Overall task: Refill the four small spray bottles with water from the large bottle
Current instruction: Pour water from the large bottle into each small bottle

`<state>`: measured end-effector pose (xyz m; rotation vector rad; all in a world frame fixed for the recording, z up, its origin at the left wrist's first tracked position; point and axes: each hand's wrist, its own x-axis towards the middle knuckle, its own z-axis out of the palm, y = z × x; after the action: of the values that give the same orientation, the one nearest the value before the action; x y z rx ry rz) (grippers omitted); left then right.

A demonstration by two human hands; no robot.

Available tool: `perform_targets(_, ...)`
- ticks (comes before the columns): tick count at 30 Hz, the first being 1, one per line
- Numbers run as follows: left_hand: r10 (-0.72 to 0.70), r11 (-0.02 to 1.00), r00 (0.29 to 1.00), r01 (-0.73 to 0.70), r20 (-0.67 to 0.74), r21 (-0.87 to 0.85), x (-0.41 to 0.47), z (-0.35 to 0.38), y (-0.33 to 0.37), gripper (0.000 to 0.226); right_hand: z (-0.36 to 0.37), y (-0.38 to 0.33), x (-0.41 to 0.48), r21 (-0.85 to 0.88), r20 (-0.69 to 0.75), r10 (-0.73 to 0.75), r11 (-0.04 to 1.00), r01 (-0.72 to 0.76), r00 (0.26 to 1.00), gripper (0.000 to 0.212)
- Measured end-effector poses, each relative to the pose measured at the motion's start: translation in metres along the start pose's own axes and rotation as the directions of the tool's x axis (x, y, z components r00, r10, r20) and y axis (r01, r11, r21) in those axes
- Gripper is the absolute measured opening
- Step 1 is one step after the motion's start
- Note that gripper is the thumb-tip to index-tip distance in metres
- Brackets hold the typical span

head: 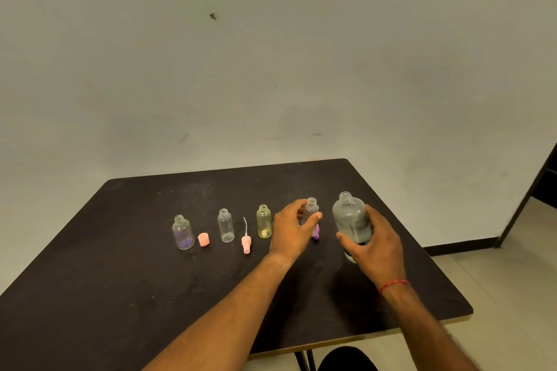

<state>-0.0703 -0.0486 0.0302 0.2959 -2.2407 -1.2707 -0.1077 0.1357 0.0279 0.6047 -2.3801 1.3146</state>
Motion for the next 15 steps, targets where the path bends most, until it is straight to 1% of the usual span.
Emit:
perform_targets(4,0.072,0.997,0.997,-0.072,0.026,-0.025,-0.013,-0.018,0.004,0.04,-0.011,-0.013,0.015,-0.172,0.089,-0.14,0.973,0.154,0.986,0.073)
perform_targets(6,0.091,0.996,0.995,-0.09,0.034,-0.027,-0.017,-0.028,0.006,0.041,-0.017,-0.019,0.019,-0.24,0.15,-0.177,0.948,0.209,0.973,0.074)
perform_targets(10,0.126,0.992,0.991,-0.125,0.037,-0.029,-0.024,-0.042,0.012,0.04,-0.026,-0.03,0.021,-0.344,0.242,-0.168,0.906,0.246,0.956,0.082)
perform_targets(15,0.16,0.987,0.986,-0.16,0.041,-0.006,-0.029,-0.052,0.016,0.042,-0.033,-0.042,0.018,-0.384,0.304,-0.162,0.881,0.276,0.939,0.084)
